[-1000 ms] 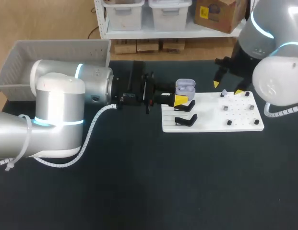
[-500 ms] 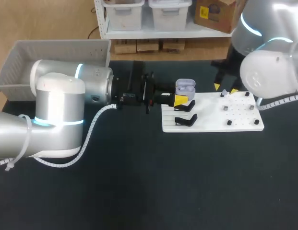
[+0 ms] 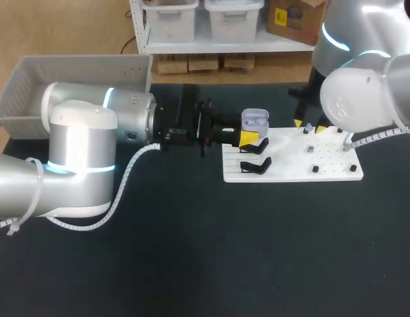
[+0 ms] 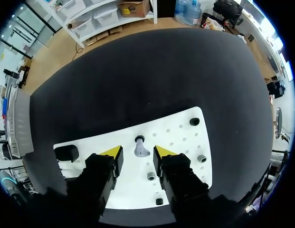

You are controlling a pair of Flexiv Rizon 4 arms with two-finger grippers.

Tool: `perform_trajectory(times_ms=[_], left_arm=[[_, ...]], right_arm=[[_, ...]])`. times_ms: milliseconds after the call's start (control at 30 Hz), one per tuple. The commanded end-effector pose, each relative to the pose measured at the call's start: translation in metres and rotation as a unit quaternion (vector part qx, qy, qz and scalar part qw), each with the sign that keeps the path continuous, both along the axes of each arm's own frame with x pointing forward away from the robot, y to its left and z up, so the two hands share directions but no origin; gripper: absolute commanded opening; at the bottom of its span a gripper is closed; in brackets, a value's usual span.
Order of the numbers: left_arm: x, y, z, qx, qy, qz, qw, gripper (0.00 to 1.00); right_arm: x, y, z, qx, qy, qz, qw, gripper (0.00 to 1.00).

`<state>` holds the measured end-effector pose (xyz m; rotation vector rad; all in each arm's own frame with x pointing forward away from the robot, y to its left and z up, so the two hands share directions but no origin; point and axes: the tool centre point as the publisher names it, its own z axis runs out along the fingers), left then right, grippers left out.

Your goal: Pick up each earbud case from the left stands, insert the matching earbuds, close the lid, and place the case in the box.

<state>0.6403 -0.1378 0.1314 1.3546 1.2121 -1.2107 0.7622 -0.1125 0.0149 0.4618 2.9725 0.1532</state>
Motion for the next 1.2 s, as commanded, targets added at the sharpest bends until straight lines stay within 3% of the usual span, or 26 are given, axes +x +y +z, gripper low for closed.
perform_trajectory(times_ms=[33, 600, 700, 767, 800, 1033, 1200], left_arm=[[-0.001, 0.0, -0.001, -0.002, -0.001, 0.002, 1.0, 0.0], [-0.001, 0.0, -0.001, -0.002, -0.001, 0.002, 1.0, 0.0], [-0.001, 0.0, -0.001, -0.002, -0.001, 0.002, 1.0, 0.0], [-0.001, 0.0, -0.001, -0.002, -0.001, 0.002, 1.0, 0.0], [-0.001, 0.0, -0.001, -0.002, -0.001, 0.002, 1.0, 0.0], [-0.001, 0.0, -0.001, -0.002, -0.001, 0.002, 1.0, 0.0], [-0.001, 0.0, -0.001, -0.002, -0.001, 0.002, 1.0, 0.0]], right_arm=[[0.005, 0.0, -0.003, 0.0, 0.005, -0.002, 1.0, 0.4], [0.007, -0.001, -0.008, -0.008, 0.011, -0.009, 1.0, 0.27], [0.007, -0.001, -0.008, -0.009, 0.011, -0.011, 1.0, 0.16], [0.007, -0.003, -0.007, -0.011, 0.01, -0.014, 1.0, 0.02], [0.006, -0.003, -0.007, -0.012, 0.01, -0.014, 1.0, 0.0], [0.001, -0.005, -0.002, -0.015, 0.009, -0.016, 1.0, 0.0], [-0.006, -0.007, 0.017, -0.011, -0.001, -0.012, 1.0, 0.0]])
